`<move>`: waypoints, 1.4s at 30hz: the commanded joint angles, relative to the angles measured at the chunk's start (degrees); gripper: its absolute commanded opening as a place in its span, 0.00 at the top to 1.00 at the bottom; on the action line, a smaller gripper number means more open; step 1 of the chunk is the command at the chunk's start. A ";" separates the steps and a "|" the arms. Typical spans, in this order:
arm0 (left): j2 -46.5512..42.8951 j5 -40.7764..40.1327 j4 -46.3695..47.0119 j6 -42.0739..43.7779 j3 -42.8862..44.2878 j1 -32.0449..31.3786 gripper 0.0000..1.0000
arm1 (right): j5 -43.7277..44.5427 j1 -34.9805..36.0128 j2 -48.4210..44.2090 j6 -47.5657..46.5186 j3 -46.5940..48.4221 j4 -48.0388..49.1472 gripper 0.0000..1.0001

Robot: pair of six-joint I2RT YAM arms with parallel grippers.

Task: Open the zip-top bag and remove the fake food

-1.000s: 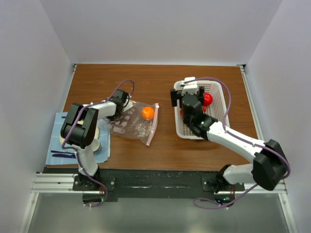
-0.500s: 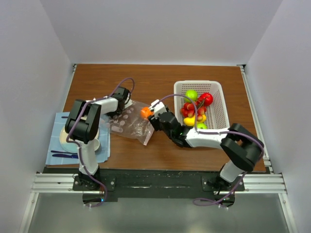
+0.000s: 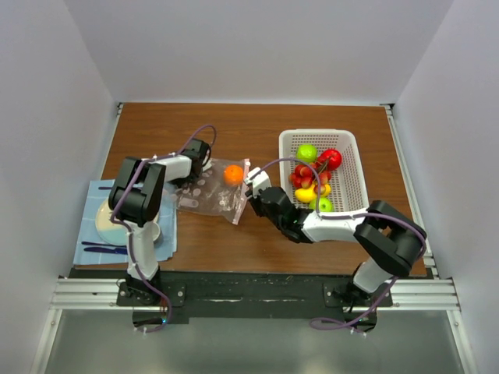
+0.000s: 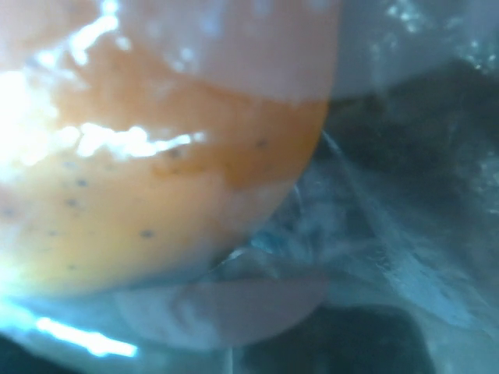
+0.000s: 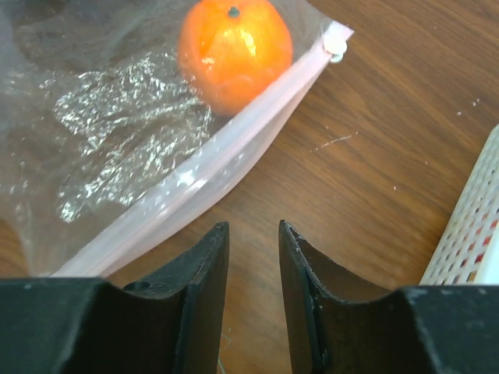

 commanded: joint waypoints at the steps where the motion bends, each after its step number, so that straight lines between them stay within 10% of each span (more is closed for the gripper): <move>1: 6.60 10.72 0.08 -0.96 -2.46 1.64 1.00 | -0.79 0.42 -0.98 2.39 -0.51 3.15 0.68; 11: 5.73 10.98 -0.18 -0.79 -2.99 1.46 1.00 | -4.40 0.51 9.30 1.86 6.87 8.24 0.67; 33: 4.49 12.47 -1.76 0.88 -4.65 -1.61 1.00 | -7.39 0.60 23.44 -4.73 21.09 16.24 0.02; 42: 1.51 14.05 -1.59 5.00 -7.90 -2.31 1.00 | -1.33 0.69 28.29 -1.48 32.79 1.84 0.01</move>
